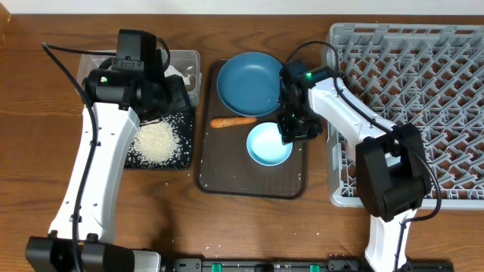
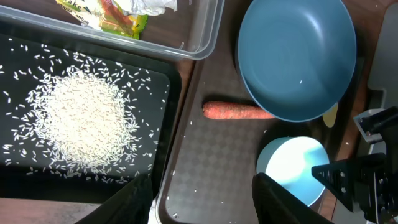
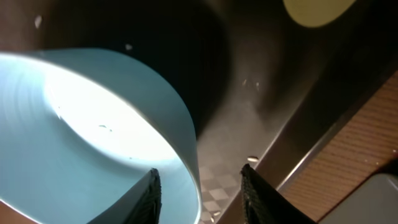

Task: Sort waste into correct bins and load items into the dishwasher rack
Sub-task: 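Carry the bowl right and set it upright in the dish rack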

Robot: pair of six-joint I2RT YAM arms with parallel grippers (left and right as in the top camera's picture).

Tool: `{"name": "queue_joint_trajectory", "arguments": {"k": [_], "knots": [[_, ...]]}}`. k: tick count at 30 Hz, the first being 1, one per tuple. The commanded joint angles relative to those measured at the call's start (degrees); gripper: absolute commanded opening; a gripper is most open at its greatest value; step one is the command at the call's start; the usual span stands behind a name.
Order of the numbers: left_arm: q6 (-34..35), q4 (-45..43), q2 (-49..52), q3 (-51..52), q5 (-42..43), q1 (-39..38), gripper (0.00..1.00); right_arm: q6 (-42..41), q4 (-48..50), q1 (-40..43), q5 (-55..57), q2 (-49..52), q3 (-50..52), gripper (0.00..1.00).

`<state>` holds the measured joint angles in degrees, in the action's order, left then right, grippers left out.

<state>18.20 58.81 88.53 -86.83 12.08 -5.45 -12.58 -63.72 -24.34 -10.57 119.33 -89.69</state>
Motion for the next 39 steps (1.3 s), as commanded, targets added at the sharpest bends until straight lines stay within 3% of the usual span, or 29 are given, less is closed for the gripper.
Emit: {"name": "queue_joint_trajectory", "arguments": {"k": [1, 5, 14, 15, 17, 23, 26, 31, 32, 34, 39], "knots": [[-0.3, 0.3, 0.6, 0.4, 0.3, 0.0, 0.55, -0.3, 0.6, -1.2, -0.4, 0.6, 0.7, 0.29], [-0.3, 0.2, 0.6, 0.4, 0.3, 0.0, 0.55, -0.4, 1.6, -1.6, -0.4, 0.6, 0.9, 0.01], [-0.3, 0.3, 0.6, 0.4, 0.3, 0.0, 0.56, -0.7, 2.6, -1.5, -0.6, -1.4, 0.1, 0.01], [-0.3, 0.3, 0.6, 0.4, 0.3, 0.0, 0.58, -0.5, 2.4, -1.5, -0.5, -2.3, -0.2, 0.01], [-0.3, 0.3, 0.6, 0.4, 0.3, 0.0, 0.79, 0.7, 2.1, -1.3, -0.2, -5.4, -1.1, 0.01], [-0.3, 0.3, 0.6, 0.4, 0.3, 0.0, 0.86, 0.6, 1.6, 0.5, 5.0, -17.9, -2.8, 0.01], [-0.3, 0.3, 0.6, 0.4, 0.3, 0.0, 0.86, -0.2, 1.8, 2.0, 13.4, -24.3, -2.8, 0.01], [-0.4, 0.3, 0.6, 0.4, 0.1, 0.0, 0.87, -9.2, 2.8, 5.5, 41.7, -30.7, -2.8, 0.01], [-0.3, 0.3, 0.6, 0.4, -1.0, 0.0, 0.93, -11.3, 3.2, 6.1, 47.1, -31.0, -2.8, 0.01], [-0.3, 0.3, 0.6, 0.4, -1.4, 0.0, 0.93, -15.6, 4.4, 7.4, 59.0, -30.9, -2.8, 0.01], [-0.3, 0.3, 0.6, 0.4, -1.4, 0.0, 0.94, -20.6, 8.8, 11.3, 76.1, -28.1, -2.8, 0.01]]}}
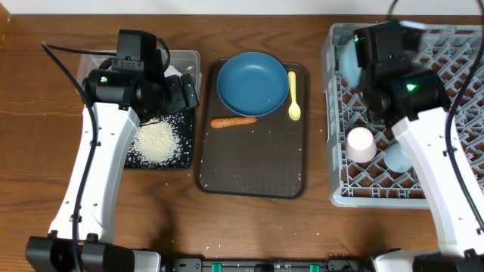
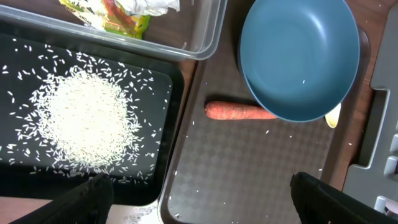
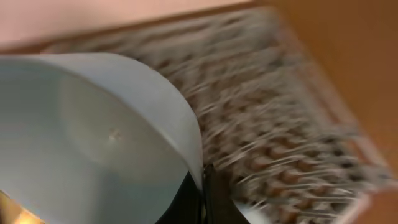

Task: Sort waste into correct bins and load items into the dishwasher rack
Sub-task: 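Carry the bowl right and set it upright in the dish rack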

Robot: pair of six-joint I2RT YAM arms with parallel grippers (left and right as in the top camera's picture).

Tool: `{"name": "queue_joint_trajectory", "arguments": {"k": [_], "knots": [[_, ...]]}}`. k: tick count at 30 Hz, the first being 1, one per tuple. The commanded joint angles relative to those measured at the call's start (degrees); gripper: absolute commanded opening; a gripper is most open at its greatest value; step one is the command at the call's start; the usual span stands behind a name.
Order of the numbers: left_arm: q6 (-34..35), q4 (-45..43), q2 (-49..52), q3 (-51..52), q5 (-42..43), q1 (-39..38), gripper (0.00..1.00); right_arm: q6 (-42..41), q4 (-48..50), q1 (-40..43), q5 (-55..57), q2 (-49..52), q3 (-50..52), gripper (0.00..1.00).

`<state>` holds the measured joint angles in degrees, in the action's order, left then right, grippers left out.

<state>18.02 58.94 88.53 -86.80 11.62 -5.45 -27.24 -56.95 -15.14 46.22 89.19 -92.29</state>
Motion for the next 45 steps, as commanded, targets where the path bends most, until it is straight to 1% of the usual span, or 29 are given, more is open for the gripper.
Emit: {"name": "queue_joint_trajectory", "arguments": {"k": [1, 8, 10, 17, 22, 27, 32, 38, 45], "knots": [[-0.2, 0.2, 0.6, 0.3, -1.0, 0.0, 0.94, -5.9, 3.0, 2.6, 21.0, 2.7, -0.2, 0.01], [-0.2, 0.2, 0.6, 0.3, -1.0, 0.0, 0.94, -5.7, 12.7, 5.7, 37.8, 10.4, -0.2, 0.01], [-0.2, 0.2, 0.6, 0.3, -0.9, 0.0, 0.94, -3.6, 16.0, 6.1, 40.5, 13.0, -0.2, 0.02], [-0.2, 0.2, 0.6, 0.3, -1.0, 0.0, 0.95, 9.1, 29.7, 6.1, 40.3, 22.6, -0.2, 0.01], [-0.2, 0.2, 0.6, 0.3, -1.0, 0.0, 0.95, 21.9, 42.9, 6.1, 36.0, 28.6, -0.2, 0.01], [-0.2, 0.2, 0.6, 0.3, -1.0, 0.0, 0.95, 28.3, 50.3, 5.4, 32.0, 31.4, -0.2, 0.01], [-0.2, 0.2, 0.6, 0.3, -0.9, 0.0, 0.95, 29.7, 50.7, 4.4, 26.8, 32.0, -0.2, 0.01], [-0.2, 0.2, 0.6, 0.3, -0.9, 0.0, 0.95, 29.6, 48.8, 3.9, 26.3, 32.9, -0.2, 0.01], [-0.2, 0.2, 0.6, 0.3, -1.0, 0.0, 0.95, 24.7, 42.3, 3.9, 26.3, 33.9, 0.5, 0.01]]}}
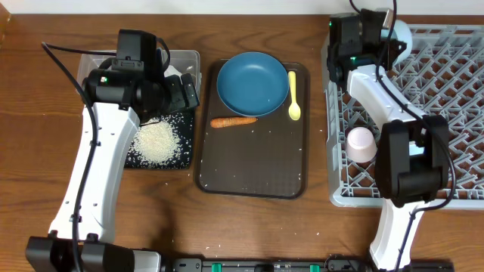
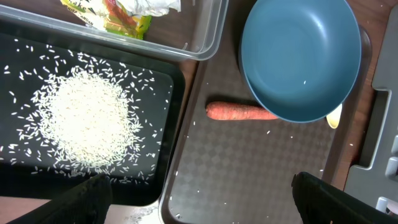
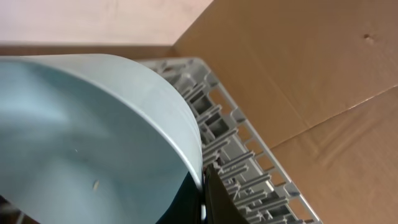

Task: Sort waste into correct bins and load items into the dishwasher rack
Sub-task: 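Carry the bowl right and set it upright in the dish rack, then reach the right gripper to the blue plate rim and grasp it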

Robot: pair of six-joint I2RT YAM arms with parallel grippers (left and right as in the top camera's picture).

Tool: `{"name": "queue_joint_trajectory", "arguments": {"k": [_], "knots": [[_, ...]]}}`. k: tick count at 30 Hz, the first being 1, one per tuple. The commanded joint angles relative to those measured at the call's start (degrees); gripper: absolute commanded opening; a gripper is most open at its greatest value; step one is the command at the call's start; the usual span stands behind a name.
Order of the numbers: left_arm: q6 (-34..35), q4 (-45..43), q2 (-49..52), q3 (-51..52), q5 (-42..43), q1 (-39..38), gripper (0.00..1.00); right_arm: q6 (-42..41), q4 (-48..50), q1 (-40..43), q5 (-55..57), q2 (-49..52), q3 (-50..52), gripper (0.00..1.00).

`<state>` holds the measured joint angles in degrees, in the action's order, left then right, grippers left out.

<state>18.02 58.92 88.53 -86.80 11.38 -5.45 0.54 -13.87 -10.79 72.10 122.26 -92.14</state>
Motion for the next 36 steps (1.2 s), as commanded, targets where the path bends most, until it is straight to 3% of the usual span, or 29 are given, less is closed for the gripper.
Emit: {"name": "queue_joint_trajectory", "arguments": {"k": [1, 11, 14, 17, 19, 36], "knots": [[-0.2, 0.2, 0.6, 0.3, -0.7, 0.0, 0.95, -3.4, -1.0, -0.4, 0.4, 0.8, 0.7, 0.01], [-0.2, 0.2, 0.6, 0.3, -0.7, 0.0, 0.95, -3.1, -3.6, -1.8, -3.5, 0.8, 2.3, 0.02], [-0.2, 0.2, 0.6, 0.3, -0.7, 0.0, 0.95, -1.5, -3.8, -3.5, -3.5, 0.8, 2.3, 0.09], [-0.2, 0.2, 0.6, 0.3, -0.7, 0.0, 0.95, 0.3, -3.9, -5.5, -3.5, 0.8, 2.3, 0.51], [-0.2, 0.2, 0.6, 0.3, -0.7, 0.0, 0.95, 0.9, -3.9, -6.9, -3.3, 0.8, 2.3, 0.64], [-0.2, 0.2, 0.6, 0.3, -0.7, 0.0, 0.95, 0.8, -3.1, -12.2, -5.6, -5.2, 2.3, 0.75]]}}
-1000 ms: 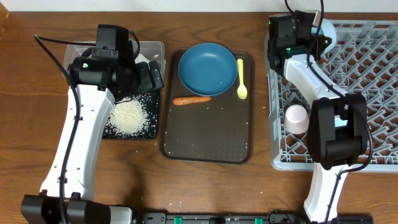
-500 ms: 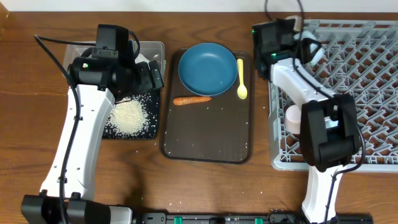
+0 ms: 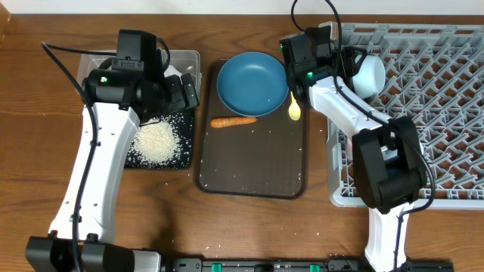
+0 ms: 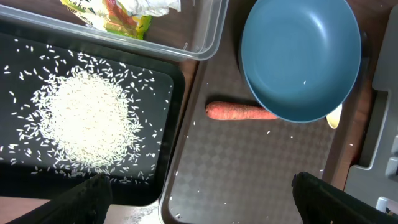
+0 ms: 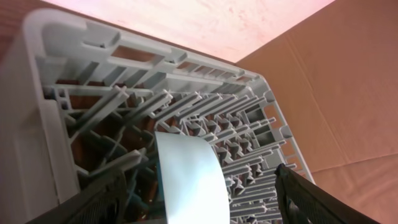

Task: Sort waste into correct bins and load items into the dishwasher rack
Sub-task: 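Reach the right gripper to the blue plate rim and grasp it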

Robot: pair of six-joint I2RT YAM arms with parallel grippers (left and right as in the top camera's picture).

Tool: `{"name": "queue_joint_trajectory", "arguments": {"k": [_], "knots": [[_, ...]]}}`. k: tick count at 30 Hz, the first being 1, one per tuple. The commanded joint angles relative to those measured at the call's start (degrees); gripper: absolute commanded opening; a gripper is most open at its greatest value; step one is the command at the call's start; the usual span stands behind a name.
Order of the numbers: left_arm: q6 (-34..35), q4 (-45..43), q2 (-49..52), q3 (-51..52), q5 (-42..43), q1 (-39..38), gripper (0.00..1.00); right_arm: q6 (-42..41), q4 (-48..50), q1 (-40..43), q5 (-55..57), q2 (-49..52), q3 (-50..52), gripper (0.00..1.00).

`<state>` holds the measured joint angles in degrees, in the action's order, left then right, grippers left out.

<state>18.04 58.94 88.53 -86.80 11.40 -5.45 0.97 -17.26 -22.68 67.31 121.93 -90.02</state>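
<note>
A light blue bowl (image 3: 368, 72) stands on edge among the tines at the back left of the grey dish rack (image 3: 431, 121). My right gripper (image 3: 344, 57) is open just left of it; in the right wrist view the bowl (image 5: 189, 180) rises between the spread fingers (image 5: 93, 202). On the brown tray (image 3: 249, 170) lie a dark blue bowl (image 3: 252, 83), a carrot (image 3: 233, 122) and a yellow spoon (image 3: 294, 110). My left gripper (image 3: 189, 91) hangs open over the tray's left edge (image 4: 200, 182), holding nothing.
A black tray with a pile of rice (image 3: 157, 141) sits left of the brown tray. Behind it is a clear bin (image 3: 185, 64) with wrappers. Loose rice grains dot the brown tray. My right arm crosses the rack's left side.
My right gripper has let go of the light blue bowl, which now stands in the rack. The gripper is open and its wrist sits further left. The left arm has not moved.
The right gripper's fingers stood at the rim of the light blue bowl on the tray. Then it held the bowl above the rack, then at the rack's back left corner. Now the bowl stands in the rack, released. The left gripper opened wider early on.
</note>
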Motion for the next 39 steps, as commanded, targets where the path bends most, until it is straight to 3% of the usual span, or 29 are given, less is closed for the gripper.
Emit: {"name": "queue_joint_trajectory", "arguments": {"k": [1, 6, 11, 13, 15, 19, 25, 39], "knots": [[-0.2, 0.2, 0.6, 0.3, -0.7, 0.0, 0.95, 0.4, 0.0, -0.3, -2.6, -6.1, 0.1, 0.75], [-0.2, 0.2, 0.6, 0.3, -0.7, 0.0, 0.95, -4.6, -5.9, -0.5, -20.0, -12.7, 0.1, 0.73], [-0.2, 0.2, 0.6, 0.3, -0.7, 0.0, 0.96, -10.7, -14.6, -0.5, -58.2, -17.1, 0.1, 0.77], [-0.2, 0.2, 0.6, 0.3, -0.7, 0.0, 0.95, -12.4, -16.0, -0.5, -68.1, -17.2, 0.2, 0.65], [-0.2, 0.2, 0.6, 0.3, -0.7, 0.0, 0.96, -16.9, -14.4, -0.8, -74.1, -16.3, 1.1, 0.65], [-0.2, 0.2, 0.6, 0.3, -0.7, 0.0, 0.96, -23.0, -12.7, -2.2, -71.9, -13.3, 2.6, 0.62], [-0.2, 0.2, 0.6, 0.3, -0.7, 0.0, 0.96, -35.5, -18.2, -2.8, -67.4, -7.5, 2.6, 0.6], [-0.2, 0.2, 0.6, 0.3, -0.7, 0.0, 0.96, -38.7, -18.3, -2.7, -64.1, 0.1, 2.6, 0.34]]}}
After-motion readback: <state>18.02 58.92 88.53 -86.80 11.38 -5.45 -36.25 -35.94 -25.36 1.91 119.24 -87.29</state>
